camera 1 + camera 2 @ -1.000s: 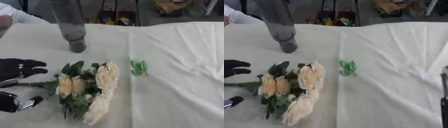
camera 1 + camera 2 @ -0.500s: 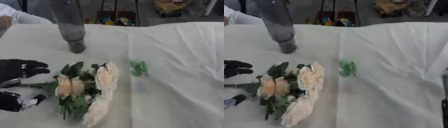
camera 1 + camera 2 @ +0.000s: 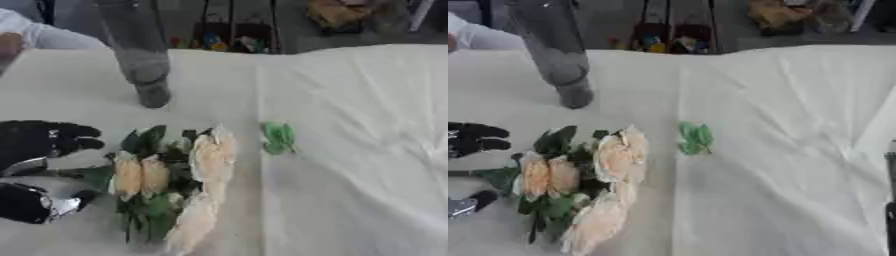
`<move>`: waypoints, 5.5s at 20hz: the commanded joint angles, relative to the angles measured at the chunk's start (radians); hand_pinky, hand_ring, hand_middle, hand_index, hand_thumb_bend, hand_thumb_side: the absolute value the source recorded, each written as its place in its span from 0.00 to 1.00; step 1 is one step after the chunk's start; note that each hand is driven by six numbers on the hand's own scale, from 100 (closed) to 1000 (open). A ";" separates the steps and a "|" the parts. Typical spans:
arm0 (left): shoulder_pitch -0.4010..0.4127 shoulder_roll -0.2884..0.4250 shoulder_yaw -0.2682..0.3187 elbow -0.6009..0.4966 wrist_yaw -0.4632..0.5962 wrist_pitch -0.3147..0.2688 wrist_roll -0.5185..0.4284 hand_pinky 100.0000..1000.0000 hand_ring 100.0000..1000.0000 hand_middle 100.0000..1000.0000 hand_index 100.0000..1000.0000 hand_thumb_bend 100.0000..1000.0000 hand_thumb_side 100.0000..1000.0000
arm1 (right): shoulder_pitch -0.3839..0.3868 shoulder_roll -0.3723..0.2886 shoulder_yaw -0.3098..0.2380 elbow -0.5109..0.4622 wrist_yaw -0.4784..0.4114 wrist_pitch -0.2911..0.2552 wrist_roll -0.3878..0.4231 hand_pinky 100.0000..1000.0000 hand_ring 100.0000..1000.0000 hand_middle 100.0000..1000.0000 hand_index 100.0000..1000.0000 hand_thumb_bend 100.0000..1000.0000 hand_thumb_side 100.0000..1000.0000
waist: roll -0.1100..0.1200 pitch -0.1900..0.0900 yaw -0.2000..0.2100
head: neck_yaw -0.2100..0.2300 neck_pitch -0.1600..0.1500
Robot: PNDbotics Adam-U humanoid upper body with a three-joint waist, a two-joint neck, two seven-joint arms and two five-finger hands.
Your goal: Arrange flowers into the vase.
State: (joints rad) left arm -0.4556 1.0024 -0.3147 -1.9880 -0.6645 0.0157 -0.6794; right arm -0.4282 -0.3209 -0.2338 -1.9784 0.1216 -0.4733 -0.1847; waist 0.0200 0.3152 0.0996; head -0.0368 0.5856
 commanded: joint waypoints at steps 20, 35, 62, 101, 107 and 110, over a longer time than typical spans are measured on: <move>-0.077 -0.025 -0.041 0.072 0.054 0.047 -0.128 0.86 0.93 0.95 1.00 0.24 0.90 | -0.008 -0.026 -0.002 -0.022 -0.017 -0.001 0.011 0.49 0.75 0.50 0.75 0.00 0.84 | 0.006 0.001 -0.010 | 0.015 -0.027; -0.104 -0.052 -0.055 0.156 0.061 0.046 -0.166 0.86 0.91 0.95 1.00 0.25 0.85 | -0.008 -0.029 0.000 -0.022 -0.021 -0.001 0.020 0.50 0.75 0.50 0.75 0.00 0.84 | 0.008 0.014 -0.012 | 0.027 -0.037; -0.125 -0.067 -0.114 0.207 -0.067 -0.007 -0.086 0.80 0.83 0.84 0.94 0.21 0.66 | -0.006 -0.030 -0.003 -0.022 -0.027 -0.002 0.030 0.50 0.76 0.49 0.74 0.00 0.84 | 0.005 0.023 -0.022 | 0.036 -0.053; -0.157 -0.108 -0.182 0.339 -0.127 -0.001 0.110 0.21 0.13 0.20 0.31 0.00 0.37 | -0.001 -0.030 -0.012 -0.022 -0.031 0.003 0.031 0.50 0.76 0.48 0.72 0.00 0.84 | 0.008 0.028 -0.036 | 0.044 -0.063; -0.164 -0.122 -0.181 0.374 -0.109 0.014 0.178 0.00 0.00 0.00 0.12 0.00 0.32 | 0.001 -0.029 -0.013 -0.022 -0.032 0.004 0.031 0.50 0.76 0.48 0.72 0.00 0.84 | 0.009 0.028 -0.036 | 0.044 -0.067; -0.165 -0.127 -0.185 0.390 -0.100 0.021 0.208 0.00 0.00 0.00 0.08 0.00 0.32 | 0.002 -0.029 -0.013 -0.022 -0.032 0.005 0.032 0.50 0.76 0.48 0.72 0.00 0.84 | 0.009 0.029 -0.036 | 0.043 -0.068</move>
State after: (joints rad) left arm -0.6076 0.8614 -0.5068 -1.6039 -0.7686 0.0318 -0.4873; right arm -0.4217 -0.3228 -0.2405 -1.9784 0.0941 -0.4697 -0.1536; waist 0.0298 0.3589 0.0634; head 0.0065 0.5290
